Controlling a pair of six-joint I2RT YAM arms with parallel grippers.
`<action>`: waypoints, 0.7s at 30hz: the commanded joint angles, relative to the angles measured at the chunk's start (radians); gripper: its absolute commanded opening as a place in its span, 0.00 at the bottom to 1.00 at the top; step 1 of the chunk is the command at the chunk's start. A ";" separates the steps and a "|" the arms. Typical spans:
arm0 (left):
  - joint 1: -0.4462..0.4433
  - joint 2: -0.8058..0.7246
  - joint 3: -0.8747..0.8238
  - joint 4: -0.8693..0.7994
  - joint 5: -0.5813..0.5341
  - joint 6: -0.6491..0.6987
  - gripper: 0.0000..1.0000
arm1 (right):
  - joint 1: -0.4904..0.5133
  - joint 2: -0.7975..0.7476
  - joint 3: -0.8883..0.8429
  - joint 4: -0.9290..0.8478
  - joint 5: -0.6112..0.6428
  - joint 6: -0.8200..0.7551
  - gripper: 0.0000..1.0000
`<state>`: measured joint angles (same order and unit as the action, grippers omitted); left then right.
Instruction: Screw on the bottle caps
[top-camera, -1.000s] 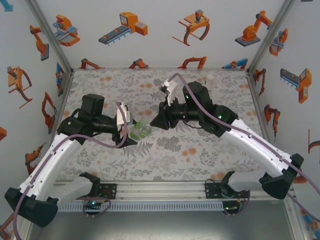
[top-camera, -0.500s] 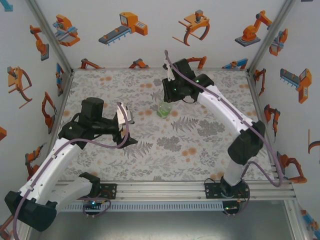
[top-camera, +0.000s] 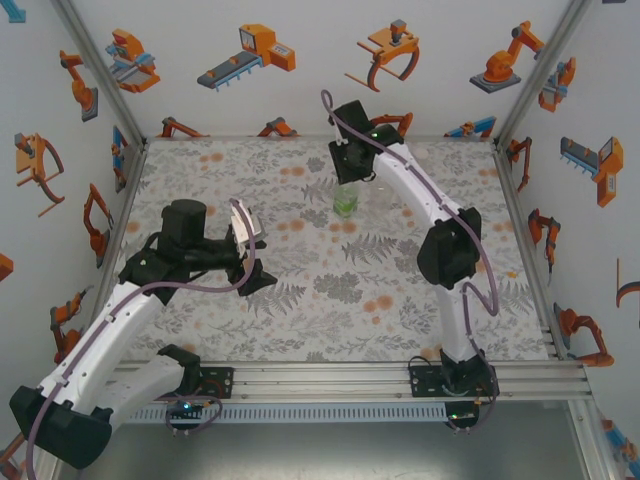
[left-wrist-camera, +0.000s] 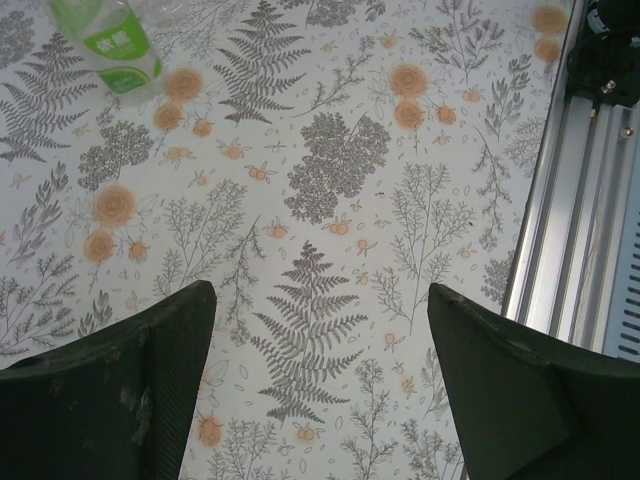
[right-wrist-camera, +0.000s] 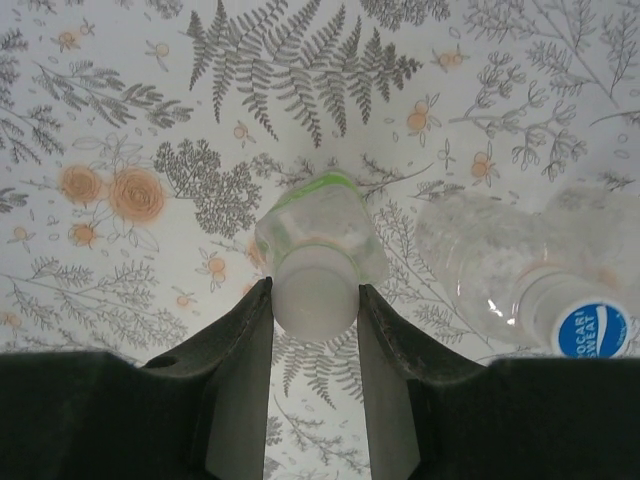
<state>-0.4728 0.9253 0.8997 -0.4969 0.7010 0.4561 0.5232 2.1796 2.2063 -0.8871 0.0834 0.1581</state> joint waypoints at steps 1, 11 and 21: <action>-0.006 -0.017 -0.014 0.034 0.009 -0.046 0.78 | -0.017 0.040 0.074 -0.053 0.023 -0.026 0.00; -0.007 -0.031 -0.041 0.049 0.014 -0.078 0.78 | -0.028 0.063 0.067 -0.043 -0.019 -0.009 0.19; -0.007 -0.032 -0.059 0.050 -0.042 -0.098 0.81 | -0.028 0.063 0.170 -0.071 0.004 -0.023 0.64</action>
<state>-0.4774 0.9062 0.8570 -0.4610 0.6800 0.3828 0.4995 2.2345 2.3074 -0.9279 0.0696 0.1524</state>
